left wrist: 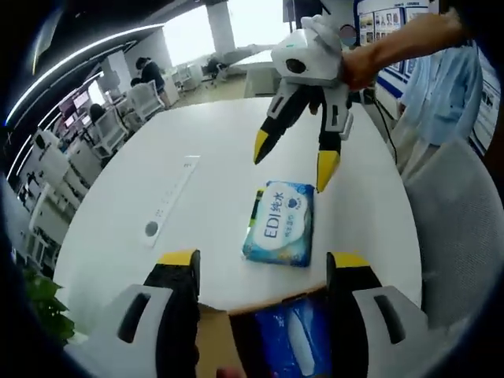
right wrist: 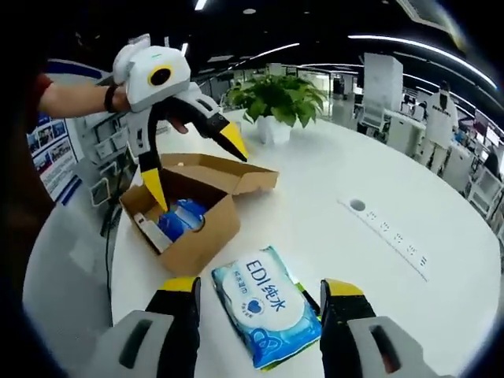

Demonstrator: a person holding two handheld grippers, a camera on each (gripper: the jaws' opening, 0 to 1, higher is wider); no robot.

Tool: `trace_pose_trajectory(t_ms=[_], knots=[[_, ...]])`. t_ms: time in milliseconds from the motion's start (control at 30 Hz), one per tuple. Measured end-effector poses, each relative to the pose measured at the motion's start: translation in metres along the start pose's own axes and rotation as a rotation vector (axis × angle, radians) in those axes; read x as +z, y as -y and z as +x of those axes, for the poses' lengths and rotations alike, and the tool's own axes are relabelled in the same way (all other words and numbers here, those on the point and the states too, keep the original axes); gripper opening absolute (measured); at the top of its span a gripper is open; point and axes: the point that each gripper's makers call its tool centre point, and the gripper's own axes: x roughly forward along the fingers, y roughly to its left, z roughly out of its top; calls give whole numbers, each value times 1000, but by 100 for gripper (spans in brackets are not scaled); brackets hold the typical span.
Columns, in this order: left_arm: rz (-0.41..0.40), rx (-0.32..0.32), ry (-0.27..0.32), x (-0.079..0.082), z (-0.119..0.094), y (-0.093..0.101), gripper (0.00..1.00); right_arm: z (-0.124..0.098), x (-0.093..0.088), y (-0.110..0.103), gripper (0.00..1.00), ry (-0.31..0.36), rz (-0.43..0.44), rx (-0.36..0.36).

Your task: Operate the shoe box by opening the lid, removing the specified soft item, and placing it in the target area until the item is outside and the box remains undamaged.

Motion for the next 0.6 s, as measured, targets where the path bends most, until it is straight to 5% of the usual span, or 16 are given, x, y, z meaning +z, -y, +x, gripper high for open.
trace_pose_trajectory(t_ms=[600], knots=[[-196, 128, 100, -49, -75, 4, 69, -4, 17, -32, 61, 115, 102, -8]])
